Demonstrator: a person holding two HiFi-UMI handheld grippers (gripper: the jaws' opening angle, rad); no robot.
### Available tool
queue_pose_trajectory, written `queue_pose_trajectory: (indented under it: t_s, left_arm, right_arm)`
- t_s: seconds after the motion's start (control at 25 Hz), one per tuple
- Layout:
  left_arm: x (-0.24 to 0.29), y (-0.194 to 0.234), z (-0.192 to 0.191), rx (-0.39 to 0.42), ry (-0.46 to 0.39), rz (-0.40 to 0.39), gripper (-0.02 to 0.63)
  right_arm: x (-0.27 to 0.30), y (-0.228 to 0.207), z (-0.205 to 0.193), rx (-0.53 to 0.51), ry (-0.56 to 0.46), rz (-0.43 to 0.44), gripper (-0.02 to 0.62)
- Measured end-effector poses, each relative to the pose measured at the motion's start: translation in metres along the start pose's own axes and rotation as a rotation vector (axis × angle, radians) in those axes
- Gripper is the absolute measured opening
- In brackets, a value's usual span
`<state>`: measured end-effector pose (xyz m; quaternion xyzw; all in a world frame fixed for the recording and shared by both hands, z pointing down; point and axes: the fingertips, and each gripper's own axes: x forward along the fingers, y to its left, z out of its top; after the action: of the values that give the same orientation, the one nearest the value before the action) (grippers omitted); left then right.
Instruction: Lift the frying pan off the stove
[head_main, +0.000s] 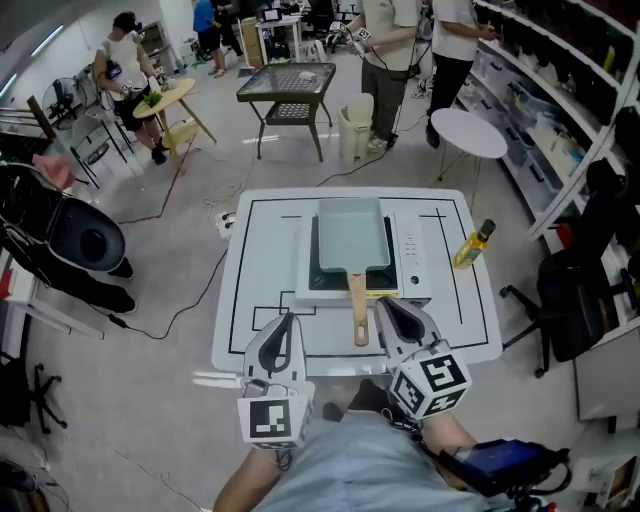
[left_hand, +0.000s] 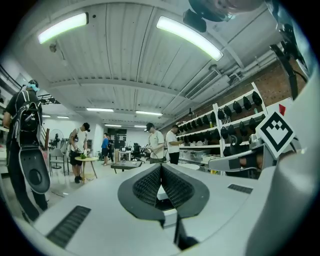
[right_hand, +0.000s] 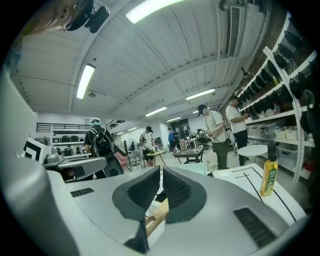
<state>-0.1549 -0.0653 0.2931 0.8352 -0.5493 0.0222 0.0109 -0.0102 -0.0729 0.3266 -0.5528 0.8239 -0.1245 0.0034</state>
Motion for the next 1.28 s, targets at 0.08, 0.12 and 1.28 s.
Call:
queue_pose_trajectory:
  t_s: [0.08, 0.12, 1.28]
  left_arm:
    - [0.004, -0.002, -0.003, 0.000, 0.004, -0.011, 0.018]
    - [0.006, -0.003, -0.005, 0.004, -0.002, -0.024, 0.018]
    - [0.127, 0.009, -0.117, -0.025, 0.282, -0.028, 0.018]
  right_arm:
    - [0.000, -0.003, -0.003, 0.006, 0.005, -0.009, 0.051]
    - [0.000, -0.005, -0.004, 0.011, 0.008, -0.013, 0.050]
    - [0.066, -0.067, -0.107, 0.670, 0.228, 0.229, 0.219]
